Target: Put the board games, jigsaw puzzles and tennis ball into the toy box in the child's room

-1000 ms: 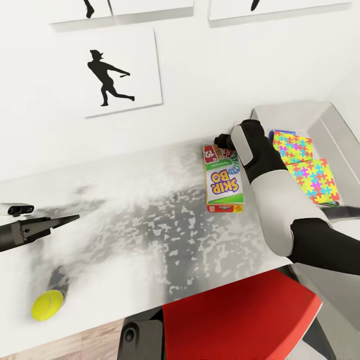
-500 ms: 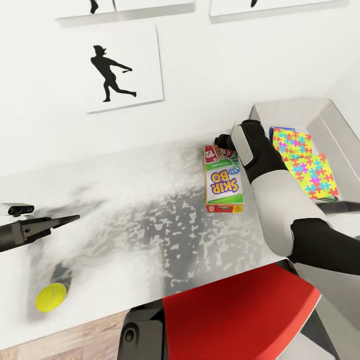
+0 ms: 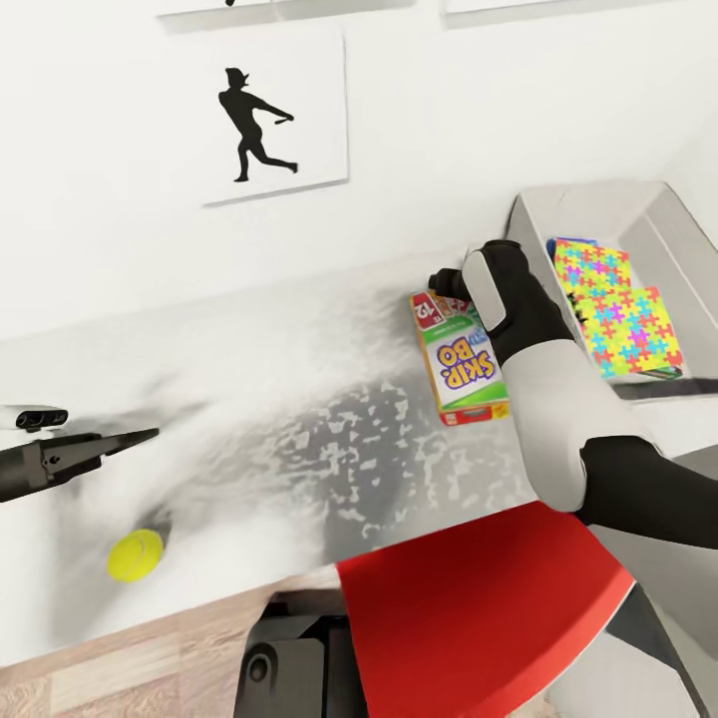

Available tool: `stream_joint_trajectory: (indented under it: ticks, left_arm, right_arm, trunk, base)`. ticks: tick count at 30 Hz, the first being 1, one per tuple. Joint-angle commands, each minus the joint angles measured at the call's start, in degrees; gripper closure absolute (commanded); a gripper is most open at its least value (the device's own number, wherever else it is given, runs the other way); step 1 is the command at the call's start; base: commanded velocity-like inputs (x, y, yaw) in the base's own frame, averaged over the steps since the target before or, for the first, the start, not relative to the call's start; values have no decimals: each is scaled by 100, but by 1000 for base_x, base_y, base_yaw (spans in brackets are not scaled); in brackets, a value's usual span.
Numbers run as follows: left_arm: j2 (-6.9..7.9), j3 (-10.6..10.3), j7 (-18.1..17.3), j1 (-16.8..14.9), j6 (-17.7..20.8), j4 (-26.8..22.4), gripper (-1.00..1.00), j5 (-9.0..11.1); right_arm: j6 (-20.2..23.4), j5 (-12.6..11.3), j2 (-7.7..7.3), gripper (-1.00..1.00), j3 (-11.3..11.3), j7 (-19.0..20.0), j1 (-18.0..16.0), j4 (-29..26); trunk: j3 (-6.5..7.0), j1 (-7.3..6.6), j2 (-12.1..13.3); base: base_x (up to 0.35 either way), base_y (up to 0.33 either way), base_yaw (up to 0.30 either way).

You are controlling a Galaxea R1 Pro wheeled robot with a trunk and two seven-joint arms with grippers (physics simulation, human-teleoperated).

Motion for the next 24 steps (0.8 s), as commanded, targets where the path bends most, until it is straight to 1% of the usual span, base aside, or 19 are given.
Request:
stream_joint_trajectory:
  ticks: [1, 24]
  left_arm:
    - [2, 0, -23, -2, 61, 1, -100, -4]
    - [3, 3, -23, -2, 70, 1, -100, -3]
  right_arm:
    - [10, -56, 3, -100, -9, -49, -4, -4]
    - [19, -86, -5, -100, -26, -33, -9, -10]
  trunk:
    - [-7, 2, -9]
    - [-7, 2, -9]
  base:
    - [-100, 94, 0]
    - [-93, 76, 0]
